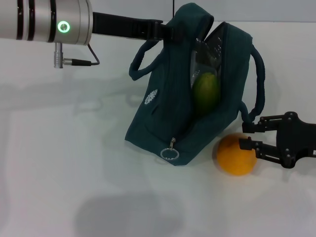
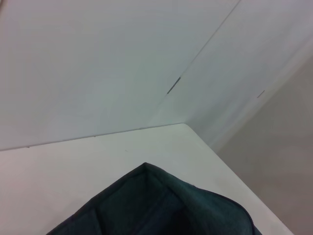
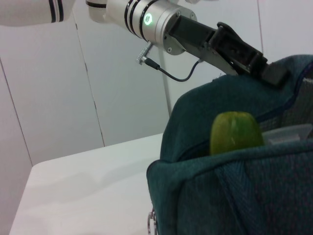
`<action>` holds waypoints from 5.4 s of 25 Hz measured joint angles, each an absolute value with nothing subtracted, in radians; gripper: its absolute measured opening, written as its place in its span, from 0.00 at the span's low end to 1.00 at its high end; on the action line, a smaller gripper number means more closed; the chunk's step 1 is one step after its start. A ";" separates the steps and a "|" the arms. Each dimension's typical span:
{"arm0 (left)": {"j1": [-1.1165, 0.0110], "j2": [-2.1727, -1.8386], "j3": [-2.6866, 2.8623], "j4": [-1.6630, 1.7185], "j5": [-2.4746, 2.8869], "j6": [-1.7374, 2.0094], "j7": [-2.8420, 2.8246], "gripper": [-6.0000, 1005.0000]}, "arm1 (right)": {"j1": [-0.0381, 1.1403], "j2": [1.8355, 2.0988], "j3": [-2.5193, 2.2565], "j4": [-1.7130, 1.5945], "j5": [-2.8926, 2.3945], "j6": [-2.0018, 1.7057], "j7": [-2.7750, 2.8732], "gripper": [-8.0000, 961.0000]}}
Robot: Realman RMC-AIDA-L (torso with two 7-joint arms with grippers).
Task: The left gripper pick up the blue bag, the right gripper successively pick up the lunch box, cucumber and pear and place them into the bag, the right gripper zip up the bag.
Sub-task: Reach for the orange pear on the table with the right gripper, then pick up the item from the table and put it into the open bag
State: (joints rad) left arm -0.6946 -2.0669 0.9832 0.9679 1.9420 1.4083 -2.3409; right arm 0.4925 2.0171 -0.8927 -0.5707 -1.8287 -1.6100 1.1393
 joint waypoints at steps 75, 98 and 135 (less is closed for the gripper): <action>-0.700 -2.068 0.988 0.966 1.917 1.430 -2.294 0.06 | 0.613 2.006 -0.653 -0.522 -1.435 -1.622 1.042 0.07; -0.698 -2.082 0.987 0.937 1.888 1.440 -2.300 0.06 | 0.673 2.013 -0.917 -0.456 -1.433 -1.441 0.961 0.09; -0.695 -2.074 0.982 0.937 1.889 1.467 -2.323 0.06 | 0.567 1.990 -0.935 -0.500 -1.515 -1.355 1.030 0.12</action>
